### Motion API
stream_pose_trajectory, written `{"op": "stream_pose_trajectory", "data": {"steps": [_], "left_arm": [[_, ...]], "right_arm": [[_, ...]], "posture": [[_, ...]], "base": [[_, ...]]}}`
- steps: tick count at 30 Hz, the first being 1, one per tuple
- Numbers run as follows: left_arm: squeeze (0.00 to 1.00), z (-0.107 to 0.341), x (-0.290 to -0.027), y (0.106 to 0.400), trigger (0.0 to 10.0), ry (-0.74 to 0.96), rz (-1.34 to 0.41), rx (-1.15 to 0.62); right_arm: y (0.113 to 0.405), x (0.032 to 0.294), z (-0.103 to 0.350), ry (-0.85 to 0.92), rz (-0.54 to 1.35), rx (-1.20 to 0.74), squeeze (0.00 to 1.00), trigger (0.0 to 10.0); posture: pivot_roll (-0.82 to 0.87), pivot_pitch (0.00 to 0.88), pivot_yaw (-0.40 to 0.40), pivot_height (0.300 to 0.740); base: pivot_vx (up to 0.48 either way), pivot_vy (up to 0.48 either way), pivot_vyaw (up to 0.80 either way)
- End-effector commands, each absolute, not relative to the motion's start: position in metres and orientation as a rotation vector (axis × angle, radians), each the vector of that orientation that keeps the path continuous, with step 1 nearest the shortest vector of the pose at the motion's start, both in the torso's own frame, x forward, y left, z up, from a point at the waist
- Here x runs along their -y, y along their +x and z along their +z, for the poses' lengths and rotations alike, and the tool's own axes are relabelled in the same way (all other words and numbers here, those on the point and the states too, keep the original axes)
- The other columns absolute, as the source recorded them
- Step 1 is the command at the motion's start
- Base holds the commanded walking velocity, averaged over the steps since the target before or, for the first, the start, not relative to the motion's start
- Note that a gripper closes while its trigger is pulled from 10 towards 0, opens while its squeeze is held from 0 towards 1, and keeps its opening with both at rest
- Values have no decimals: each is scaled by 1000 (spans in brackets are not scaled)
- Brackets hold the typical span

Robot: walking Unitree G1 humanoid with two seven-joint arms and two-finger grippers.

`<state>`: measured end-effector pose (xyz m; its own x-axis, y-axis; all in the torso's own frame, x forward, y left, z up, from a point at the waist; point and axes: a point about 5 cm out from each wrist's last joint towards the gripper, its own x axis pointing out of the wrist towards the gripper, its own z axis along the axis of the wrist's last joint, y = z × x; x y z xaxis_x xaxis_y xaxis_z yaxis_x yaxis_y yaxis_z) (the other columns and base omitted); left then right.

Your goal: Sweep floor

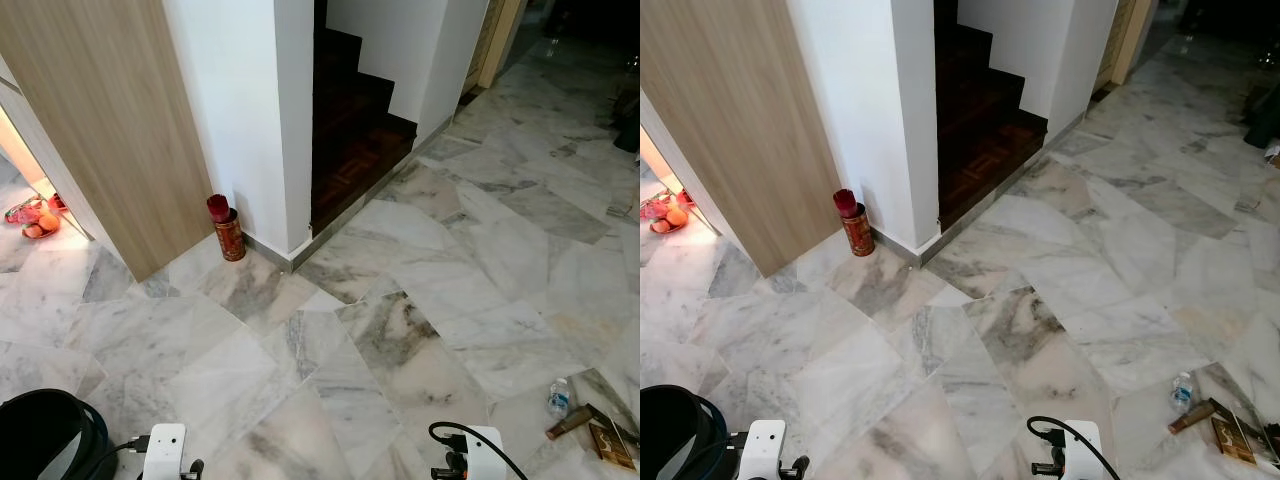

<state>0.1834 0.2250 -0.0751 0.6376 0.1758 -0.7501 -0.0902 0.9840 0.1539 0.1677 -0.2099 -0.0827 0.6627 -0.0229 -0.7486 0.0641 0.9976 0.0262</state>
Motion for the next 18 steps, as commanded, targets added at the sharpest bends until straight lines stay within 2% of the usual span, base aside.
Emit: {"op": "stream_pose_trajectory", "data": {"steps": [1,18], "left_arm": [[0,-86,-211,165,10000,72,44,-932],[0,-86,-211,165,10000,72,44,-932]], "right_arm": [[185,178,-83,63,-3,-906,0,10000],[185,178,-83,63,-3,-906,0,10000]], "posture": [[74,78,-39,740],[74,78,-39,740]], "base": [[0,0,0],[0,0,0]]}}
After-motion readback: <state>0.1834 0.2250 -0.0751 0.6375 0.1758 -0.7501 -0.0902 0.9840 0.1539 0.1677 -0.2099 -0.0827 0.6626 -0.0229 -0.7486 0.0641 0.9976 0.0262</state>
